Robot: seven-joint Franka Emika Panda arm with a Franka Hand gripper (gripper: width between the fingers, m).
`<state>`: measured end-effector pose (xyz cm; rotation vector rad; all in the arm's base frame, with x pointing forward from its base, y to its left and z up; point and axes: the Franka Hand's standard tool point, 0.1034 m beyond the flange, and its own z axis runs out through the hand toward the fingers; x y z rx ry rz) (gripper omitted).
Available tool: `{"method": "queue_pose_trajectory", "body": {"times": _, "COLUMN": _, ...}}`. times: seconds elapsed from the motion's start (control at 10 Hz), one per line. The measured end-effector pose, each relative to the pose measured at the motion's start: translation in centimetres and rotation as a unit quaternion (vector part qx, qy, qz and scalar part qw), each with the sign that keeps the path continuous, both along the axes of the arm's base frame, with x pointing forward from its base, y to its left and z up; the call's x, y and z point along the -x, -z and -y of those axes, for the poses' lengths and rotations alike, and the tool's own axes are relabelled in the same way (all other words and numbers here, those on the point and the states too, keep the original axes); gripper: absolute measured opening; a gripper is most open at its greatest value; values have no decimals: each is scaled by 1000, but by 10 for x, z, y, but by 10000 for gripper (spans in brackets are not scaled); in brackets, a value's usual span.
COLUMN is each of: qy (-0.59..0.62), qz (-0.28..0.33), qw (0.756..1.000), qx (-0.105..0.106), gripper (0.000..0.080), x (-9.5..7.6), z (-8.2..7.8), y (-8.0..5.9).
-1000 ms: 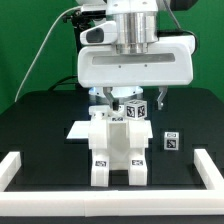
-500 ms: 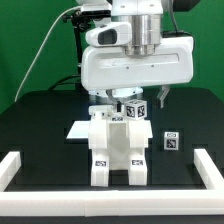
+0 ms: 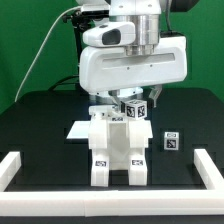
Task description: Assemble chair
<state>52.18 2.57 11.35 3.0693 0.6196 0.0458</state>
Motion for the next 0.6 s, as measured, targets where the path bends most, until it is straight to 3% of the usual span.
{"method": "queue_pose_trajectory", "body": {"times": 0.1, "qy": 22, "qz": 0, "qw": 1000, "qx": -1, "gripper": 383, "x": 0, "z": 0, "y": 0}}
{"method": "queue_pose_trajectory", "body": {"times": 0.2, "qy": 69, "qz": 0, "qw": 998, "qx": -3, "gripper": 282, "x": 0, "z": 0, "y": 0}}
{"method": "queue_pose_trajectory", "body": {"times": 0.6, "qy": 187, "qz": 1, "qw": 982, "qx": -7, "gripper": 283, "x": 0, "z": -1, "y": 0}}
